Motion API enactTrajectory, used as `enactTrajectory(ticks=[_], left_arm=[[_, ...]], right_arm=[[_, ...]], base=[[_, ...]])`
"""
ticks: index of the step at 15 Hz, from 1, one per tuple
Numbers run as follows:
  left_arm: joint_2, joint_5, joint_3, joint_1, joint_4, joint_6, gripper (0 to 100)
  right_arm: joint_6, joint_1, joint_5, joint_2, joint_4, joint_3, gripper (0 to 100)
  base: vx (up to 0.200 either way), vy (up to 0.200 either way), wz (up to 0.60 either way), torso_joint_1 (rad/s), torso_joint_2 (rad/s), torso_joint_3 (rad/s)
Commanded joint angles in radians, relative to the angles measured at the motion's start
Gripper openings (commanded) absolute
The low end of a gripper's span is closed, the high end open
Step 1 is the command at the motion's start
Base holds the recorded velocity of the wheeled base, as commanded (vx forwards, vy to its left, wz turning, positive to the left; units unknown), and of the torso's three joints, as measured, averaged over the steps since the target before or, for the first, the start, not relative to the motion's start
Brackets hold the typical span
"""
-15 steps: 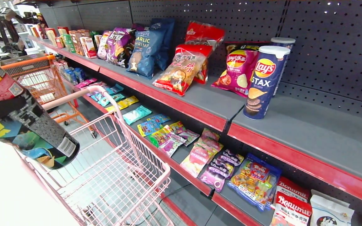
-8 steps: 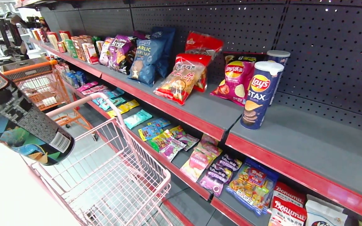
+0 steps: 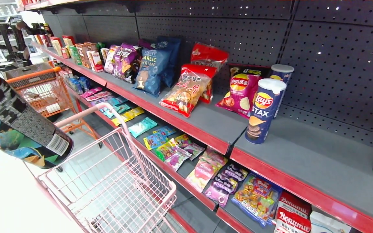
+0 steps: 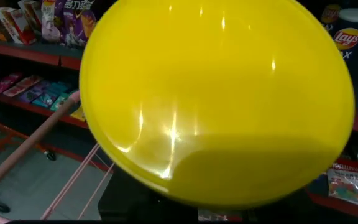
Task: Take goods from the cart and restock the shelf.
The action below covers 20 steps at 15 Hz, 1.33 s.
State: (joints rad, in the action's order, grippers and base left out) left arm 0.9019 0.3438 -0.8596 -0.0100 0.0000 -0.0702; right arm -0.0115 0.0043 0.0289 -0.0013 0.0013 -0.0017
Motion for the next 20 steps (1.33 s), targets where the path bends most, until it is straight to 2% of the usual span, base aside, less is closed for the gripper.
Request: enactTrajectory(ticks=[1, 10, 18, 20], left_arm=[[0.006, -0.003, 0.001, -0.002, 0.002, 0.001, 0], [0.022, -0.019, 0.004, -0.002, 0.002, 0.001, 0], [0.020, -0.022, 0.008, -0.004, 0.009, 0.001, 0], [0.020, -0.022, 0.008, -0.004, 0.009, 0.001, 0]], right_arm=[[-0.001, 0.000, 0.000, 0.001, 0.000, 0.000, 100], [0.005, 0.000, 0.000, 0.001, 0.000, 0.000, 100], [0.007, -0.001, 0.002, 0.001, -0.001, 0.000, 100], [0.007, -0.001, 0.002, 0.001, -0.001, 0.000, 100]], base=[[0.000, 0.000, 0.00, 0.159, -0.37, -0.203], [0.000, 0.000, 0.00, 0.157, -0.35, -0.189], [0.000, 0.000, 0.00, 0.005, -0.01, -0.003], [0.000, 0.000, -0.60, -0.002, 0.00, 0.002]])
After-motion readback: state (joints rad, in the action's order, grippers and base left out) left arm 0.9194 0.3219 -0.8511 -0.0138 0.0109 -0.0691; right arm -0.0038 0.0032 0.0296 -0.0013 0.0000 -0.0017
